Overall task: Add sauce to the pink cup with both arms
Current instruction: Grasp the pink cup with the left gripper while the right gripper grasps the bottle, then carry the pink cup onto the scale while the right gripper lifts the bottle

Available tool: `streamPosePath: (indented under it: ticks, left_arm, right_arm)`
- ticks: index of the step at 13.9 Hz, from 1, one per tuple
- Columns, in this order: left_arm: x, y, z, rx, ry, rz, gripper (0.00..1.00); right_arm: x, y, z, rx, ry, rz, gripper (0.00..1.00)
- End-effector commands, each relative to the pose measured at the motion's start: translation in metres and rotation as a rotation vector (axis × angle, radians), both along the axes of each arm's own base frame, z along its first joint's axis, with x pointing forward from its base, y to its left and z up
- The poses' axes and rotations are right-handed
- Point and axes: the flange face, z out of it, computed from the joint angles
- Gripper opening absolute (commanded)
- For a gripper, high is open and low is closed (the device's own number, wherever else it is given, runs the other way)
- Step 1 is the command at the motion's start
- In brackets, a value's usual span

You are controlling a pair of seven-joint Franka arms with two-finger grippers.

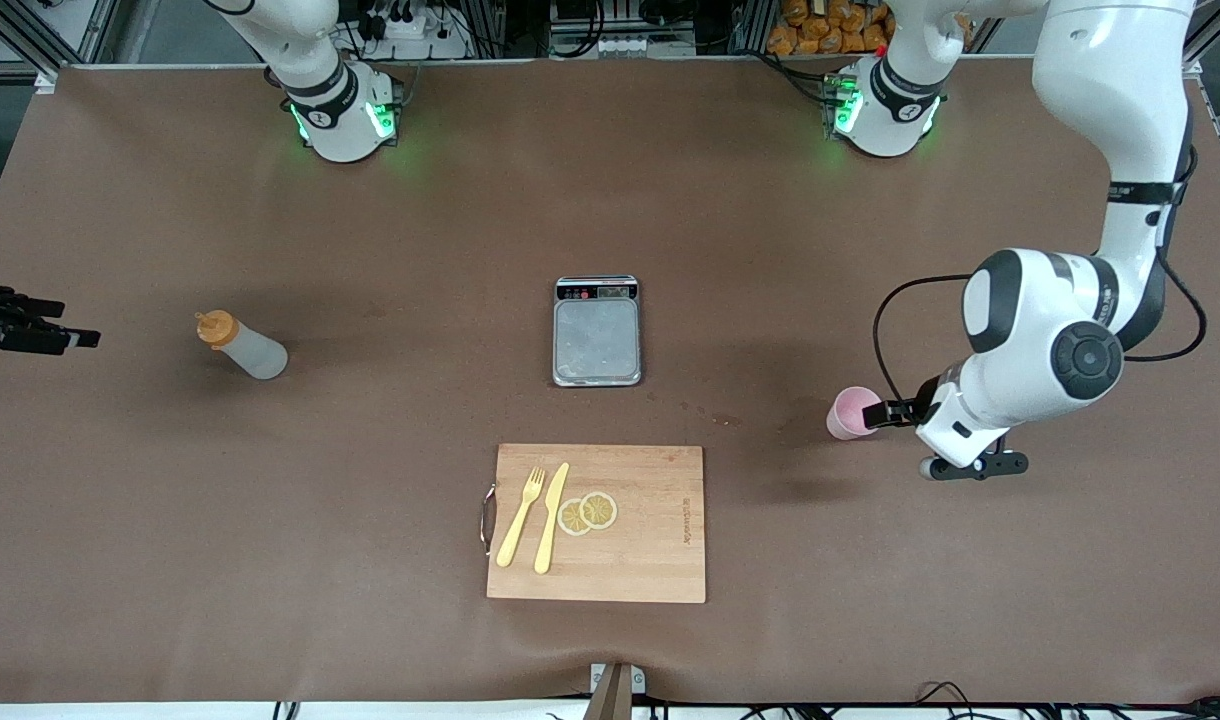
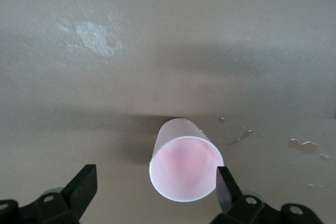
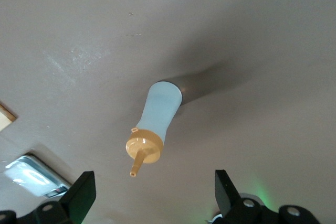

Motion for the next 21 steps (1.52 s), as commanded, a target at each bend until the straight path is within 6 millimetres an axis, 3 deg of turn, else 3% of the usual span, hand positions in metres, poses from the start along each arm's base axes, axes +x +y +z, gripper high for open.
streamPosePath:
  ticks: [1,2,4,6,10,12,13,14,15,17,21]
  left_arm:
    - [-0.006,-0.009,-0.017,0.042,0.034,-0.054,1.00]
    - [-0.012,-0.021,-0.026,0.062,0.049,-0.082,1.00]
    - [-0.020,-0.019,-0.036,0.095,0.074,-0.101,1.00]
    - [-0.021,-0.017,-0.046,0.098,0.089,-0.101,1.00]
    - [-0.020,-0.016,-0.060,0.102,0.107,-0.100,1.00]
    - [-0.021,-0.015,-0.077,0.104,0.122,-0.096,1.00]
    - [-0.021,-0.013,-0.083,0.104,0.127,-0.083,0.73]
    - [-0.021,-0.012,-0.087,0.108,0.131,-0.072,0.20]
    - [-0.021,-0.012,-0.089,0.108,0.129,-0.072,0.00]
    - [-0.020,-0.015,-0.092,0.108,0.123,-0.077,0.00]
    - [-0.019,-0.017,-0.088,0.108,0.115,-0.081,0.00]
  right_arm:
    - [-0.007,-0.038,-0.047,0.163,0.020,-0.143,1.00]
    - [-0.010,-0.045,-0.064,0.210,0.030,-0.184,1.00]
    - [-0.013,-0.052,-0.089,0.225,0.115,-0.294,1.00]
    - [-0.011,-0.049,-0.106,0.255,0.174,-0.373,1.00]
    - [-0.013,-0.041,-0.166,0.370,0.322,-0.511,1.00]
    - [-0.017,-0.040,-0.197,0.420,0.386,-0.572,1.00]
    - [-0.019,-0.038,-0.209,0.433,0.409,-0.583,1.00]
    - [-0.020,-0.034,-0.218,0.464,0.442,-0.607,1.00]
    - [-0.021,-0.030,-0.225,0.481,0.488,-0.638,1.00]
    - [-0.024,-0.028,-0.236,0.490,0.515,-0.652,1.00]
    - [-0.037,-0.021,-0.275,0.565,0.592,-0.659,1.00]
